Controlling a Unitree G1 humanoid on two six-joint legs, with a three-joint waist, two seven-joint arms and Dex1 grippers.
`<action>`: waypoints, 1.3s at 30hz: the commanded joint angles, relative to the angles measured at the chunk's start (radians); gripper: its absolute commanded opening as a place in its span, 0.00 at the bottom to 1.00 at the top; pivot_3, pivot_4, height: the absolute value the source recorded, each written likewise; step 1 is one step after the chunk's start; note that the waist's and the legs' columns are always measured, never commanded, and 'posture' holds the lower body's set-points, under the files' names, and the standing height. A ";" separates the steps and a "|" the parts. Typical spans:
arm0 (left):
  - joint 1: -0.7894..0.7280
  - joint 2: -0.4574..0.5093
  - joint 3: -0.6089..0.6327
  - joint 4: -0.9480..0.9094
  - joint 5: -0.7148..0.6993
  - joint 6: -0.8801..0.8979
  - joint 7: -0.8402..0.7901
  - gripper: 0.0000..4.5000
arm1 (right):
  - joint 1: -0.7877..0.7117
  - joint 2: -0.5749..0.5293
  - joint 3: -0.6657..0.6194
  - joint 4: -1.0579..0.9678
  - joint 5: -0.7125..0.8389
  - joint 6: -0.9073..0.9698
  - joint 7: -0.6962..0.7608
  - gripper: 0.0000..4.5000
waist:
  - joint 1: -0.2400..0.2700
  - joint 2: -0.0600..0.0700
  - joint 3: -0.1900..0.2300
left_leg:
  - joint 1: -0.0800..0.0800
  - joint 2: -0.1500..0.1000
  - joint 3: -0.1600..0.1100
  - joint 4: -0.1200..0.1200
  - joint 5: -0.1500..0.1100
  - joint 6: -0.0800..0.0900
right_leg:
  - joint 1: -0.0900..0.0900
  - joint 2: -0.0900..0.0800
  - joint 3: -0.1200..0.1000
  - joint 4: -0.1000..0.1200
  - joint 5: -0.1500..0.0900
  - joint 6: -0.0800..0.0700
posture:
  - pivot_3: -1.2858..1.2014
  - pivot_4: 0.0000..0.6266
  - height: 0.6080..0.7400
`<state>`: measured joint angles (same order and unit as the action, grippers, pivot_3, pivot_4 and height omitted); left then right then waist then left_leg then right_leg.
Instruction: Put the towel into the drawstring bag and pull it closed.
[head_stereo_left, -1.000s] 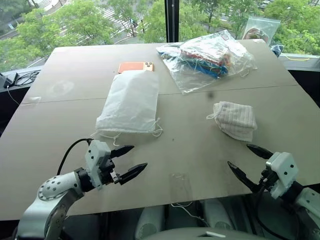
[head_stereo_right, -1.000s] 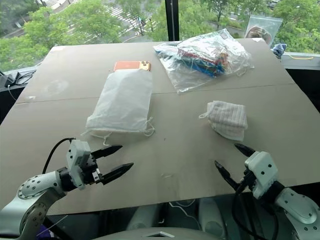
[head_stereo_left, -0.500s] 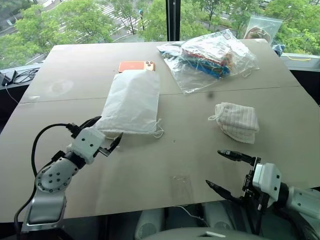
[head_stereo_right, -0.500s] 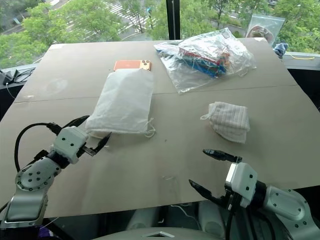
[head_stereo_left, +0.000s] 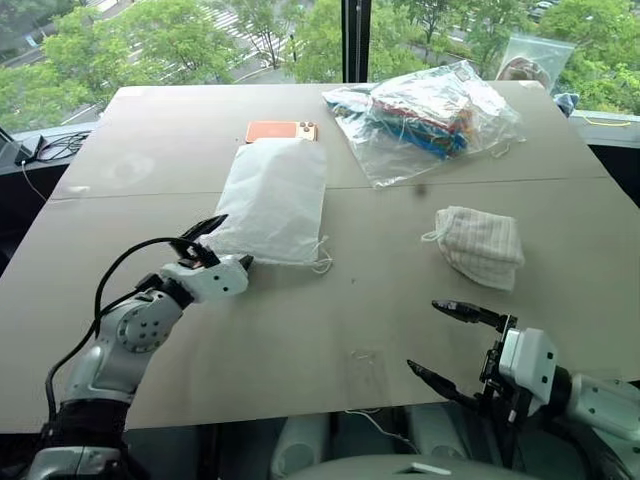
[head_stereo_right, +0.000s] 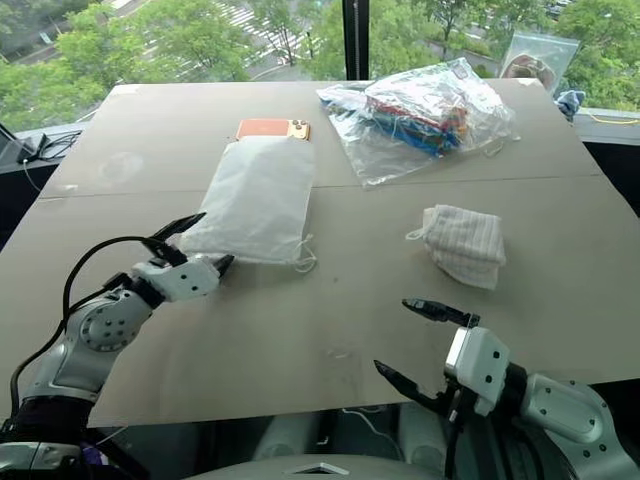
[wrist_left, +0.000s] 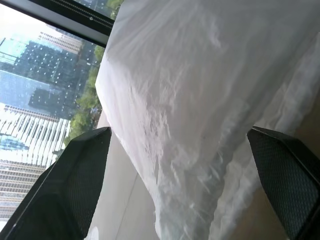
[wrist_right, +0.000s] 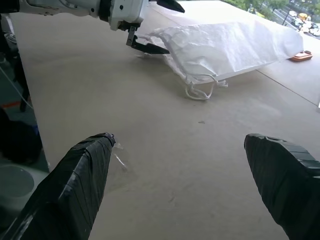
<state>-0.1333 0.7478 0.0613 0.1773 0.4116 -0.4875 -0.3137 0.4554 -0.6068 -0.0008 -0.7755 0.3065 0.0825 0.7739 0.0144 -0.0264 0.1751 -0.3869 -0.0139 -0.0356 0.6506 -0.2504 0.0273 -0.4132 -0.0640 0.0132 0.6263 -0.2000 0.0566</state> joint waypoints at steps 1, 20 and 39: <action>-0.067 0.001 -0.034 0.025 -0.073 0.006 -0.074 0.72 | -0.009 0.025 -0.008 -0.028 0.003 0.013 -0.052 1.00 | 0.000 0.000 0.000 | 0.000 0.000 0.000 0.000 0.000 0.000 | 0.000 0.000 0.000 0.000 0.000 0.000 | 0.52 0.24 1.00; -0.493 -0.149 -0.057 -0.424 -0.898 1.462 -0.388 0.01 | -0.591 0.076 -0.328 0.230 0.085 0.794 -0.455 1.00 | -0.017 0.001 0.000 | -0.002 -0.001 -0.001 0.004 0.000 0.000 | 0.000 0.003 0.001 0.003 0.001 0.000 | 0.52 0.24 1.00; -0.658 -0.341 -0.048 -0.376 -0.862 1.728 -0.090 0.00 | -0.779 0.005 0.039 0.716 -0.022 0.692 -0.194 0.43 | -0.054 -0.003 -0.002 | 0.004 -0.001 0.000 0.003 0.000 0.000 | 0.003 0.009 0.005 0.005 0.001 0.000 | 0.52 0.24 1.00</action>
<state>-0.7572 0.4174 -0.0242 -0.2022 -0.4478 1.2228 -0.4289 -0.3736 -0.6008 -0.0324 -0.0612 0.3233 0.8628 0.5408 -0.0398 -0.0299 0.1727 -0.3827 -0.0145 -0.0353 0.6535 -0.2502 0.0274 -0.4102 -0.0547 0.0182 0.6320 -0.1995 0.0561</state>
